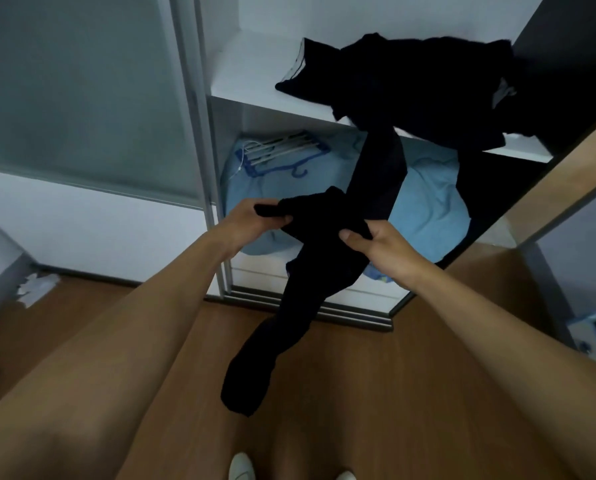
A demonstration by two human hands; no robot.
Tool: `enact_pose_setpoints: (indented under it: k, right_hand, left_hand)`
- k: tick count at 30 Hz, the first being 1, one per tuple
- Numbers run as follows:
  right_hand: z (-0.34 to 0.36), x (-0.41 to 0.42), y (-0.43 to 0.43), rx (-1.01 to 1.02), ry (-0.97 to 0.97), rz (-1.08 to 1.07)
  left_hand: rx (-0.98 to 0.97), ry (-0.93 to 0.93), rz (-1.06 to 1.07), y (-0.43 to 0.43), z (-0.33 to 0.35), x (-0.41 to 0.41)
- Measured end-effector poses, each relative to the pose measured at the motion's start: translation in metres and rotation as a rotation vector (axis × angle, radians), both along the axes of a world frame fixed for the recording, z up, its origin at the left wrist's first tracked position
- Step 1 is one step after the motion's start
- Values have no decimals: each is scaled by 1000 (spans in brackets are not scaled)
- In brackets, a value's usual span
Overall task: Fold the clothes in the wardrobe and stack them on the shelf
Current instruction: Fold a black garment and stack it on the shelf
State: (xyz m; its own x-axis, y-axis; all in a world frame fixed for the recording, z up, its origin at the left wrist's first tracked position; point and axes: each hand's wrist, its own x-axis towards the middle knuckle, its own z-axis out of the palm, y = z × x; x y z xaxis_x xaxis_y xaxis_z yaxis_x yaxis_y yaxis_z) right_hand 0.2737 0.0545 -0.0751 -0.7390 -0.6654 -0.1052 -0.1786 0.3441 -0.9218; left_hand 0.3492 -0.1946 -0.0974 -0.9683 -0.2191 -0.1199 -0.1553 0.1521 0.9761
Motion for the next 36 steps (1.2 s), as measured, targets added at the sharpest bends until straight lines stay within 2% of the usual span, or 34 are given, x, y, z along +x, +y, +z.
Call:
enact_pose_setpoints:
  k: [2,4,6,8,11,14,17,19,21,26,29,33,36]
  right_hand:
    - [-2,4,5,75,-24,66]
    - [3,-1,13,280,9,213]
    - [13,-7,25,504,22,324]
    - [24,-15,36,567,-53,401]
    - [38,-21,37,363,-69,332]
    - [36,-27,26,183,142,45]
    - [24,-29,20,-14,198,-142]
    - [20,-30,21,-118,153,-220]
    - [19,-29,25,-189,71,-267]
    - [12,-24,54,-297,-127,-265]
    - [3,-19,69,-353,-223,-325]
    - [-2,-14,85,-431,-323,-381]
    - [-1,-13,90,-475,-364,-436]
  left_hand:
    - [-22,58,44,4,7,-5]
    - [-170,85,40,11,21,-12]
    - [-326,89,-37,21,36,-21]
    - [-404,102,-104,32,51,-30]
    - [-418,110,-130,45,69,-39]
    - [-431,118,-128,55,81,-42]
    - [-421,146,-133,53,83,-43]
    - [-418,123,-158,45,76,-41]
    - [-474,25,-212,35,59,-37]
    - [-604,-204,-261,27,-3,-25]
    - [-484,-195,-218,45,-23,-27]
    - [-434,-170,-157,68,-32,-34]
    - [-429,-181,-233,71,-32,-34]
